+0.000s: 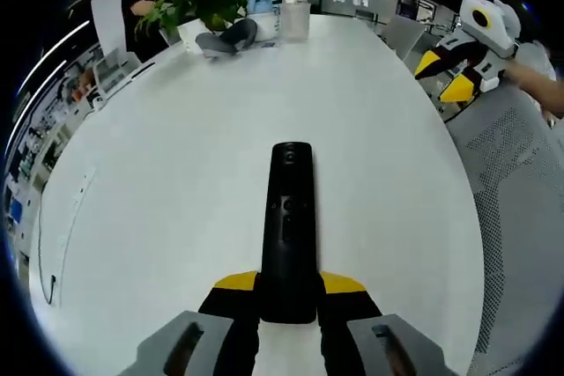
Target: Press the specified remote control buttons in sequence, fully releasing each button before pressing the next.
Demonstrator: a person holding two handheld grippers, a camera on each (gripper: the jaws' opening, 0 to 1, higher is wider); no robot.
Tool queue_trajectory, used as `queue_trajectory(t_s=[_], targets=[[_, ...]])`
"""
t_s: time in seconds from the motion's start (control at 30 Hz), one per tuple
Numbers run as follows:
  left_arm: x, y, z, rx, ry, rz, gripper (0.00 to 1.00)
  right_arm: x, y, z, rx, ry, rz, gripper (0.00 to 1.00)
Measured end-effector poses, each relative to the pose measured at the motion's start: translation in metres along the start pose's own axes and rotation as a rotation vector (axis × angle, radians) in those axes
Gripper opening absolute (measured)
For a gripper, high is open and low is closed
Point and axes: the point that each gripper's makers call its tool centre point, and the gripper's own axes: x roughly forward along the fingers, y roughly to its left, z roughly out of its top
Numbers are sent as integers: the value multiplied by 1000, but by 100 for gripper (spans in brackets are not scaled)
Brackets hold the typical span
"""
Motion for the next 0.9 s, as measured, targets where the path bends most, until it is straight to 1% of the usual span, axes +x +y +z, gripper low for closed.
queue_trajectory(t_s=[0.57, 0.9], targets=[[-4, -16, -7, 12, 3, -12, 24, 1, 1, -1, -10, 10, 3, 20], [-5, -23, -7, 22, 5, -18, 24, 1, 1, -2, -18, 16, 4, 20]])
